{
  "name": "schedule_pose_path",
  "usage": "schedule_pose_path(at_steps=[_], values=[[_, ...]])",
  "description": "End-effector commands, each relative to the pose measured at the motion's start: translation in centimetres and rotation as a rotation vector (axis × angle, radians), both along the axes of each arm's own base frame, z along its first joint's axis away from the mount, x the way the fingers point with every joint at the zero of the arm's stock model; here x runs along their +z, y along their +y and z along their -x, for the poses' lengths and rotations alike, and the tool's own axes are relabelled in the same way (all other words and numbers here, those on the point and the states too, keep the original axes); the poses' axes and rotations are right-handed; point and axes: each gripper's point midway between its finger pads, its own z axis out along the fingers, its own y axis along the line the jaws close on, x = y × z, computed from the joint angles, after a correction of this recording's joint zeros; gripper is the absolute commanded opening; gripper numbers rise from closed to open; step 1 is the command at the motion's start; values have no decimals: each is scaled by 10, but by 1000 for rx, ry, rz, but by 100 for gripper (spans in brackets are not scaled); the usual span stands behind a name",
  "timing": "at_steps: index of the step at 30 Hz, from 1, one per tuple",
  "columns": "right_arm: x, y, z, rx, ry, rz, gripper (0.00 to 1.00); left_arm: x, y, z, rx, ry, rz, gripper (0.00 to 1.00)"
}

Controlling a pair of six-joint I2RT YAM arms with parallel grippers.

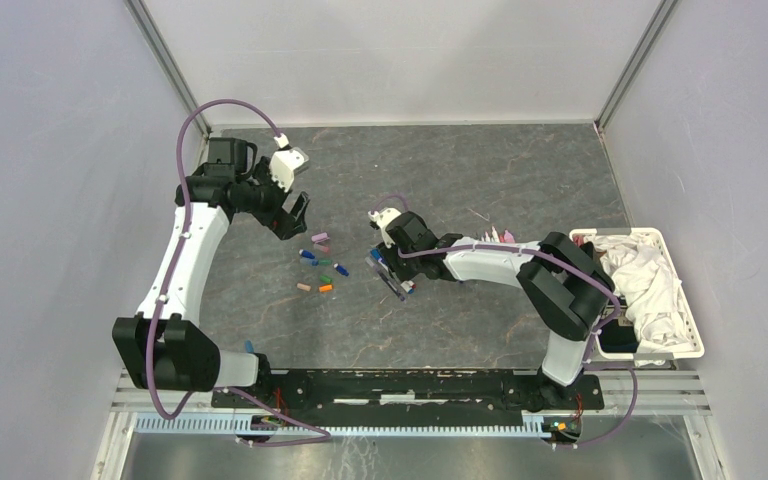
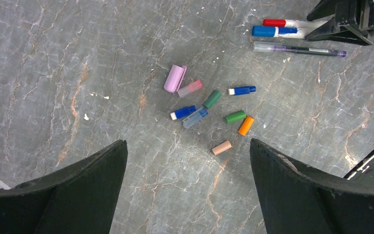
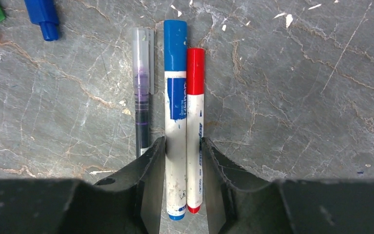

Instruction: Open the pen caps

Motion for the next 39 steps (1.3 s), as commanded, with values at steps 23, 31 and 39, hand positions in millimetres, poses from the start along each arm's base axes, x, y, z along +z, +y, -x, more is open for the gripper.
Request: schedule_pose_path(at_steps=[23,31,39], values=[[12,-5,-14,22,49,-67,31,16,-11,11,-52,-16,49,100],[-5,-10,-9,20,76,-36,31,15,-11,10,-55,-9,49,100],[-18,-23,-7,-5,74,27,32,15,-11,10,-58,-7,46,100]])
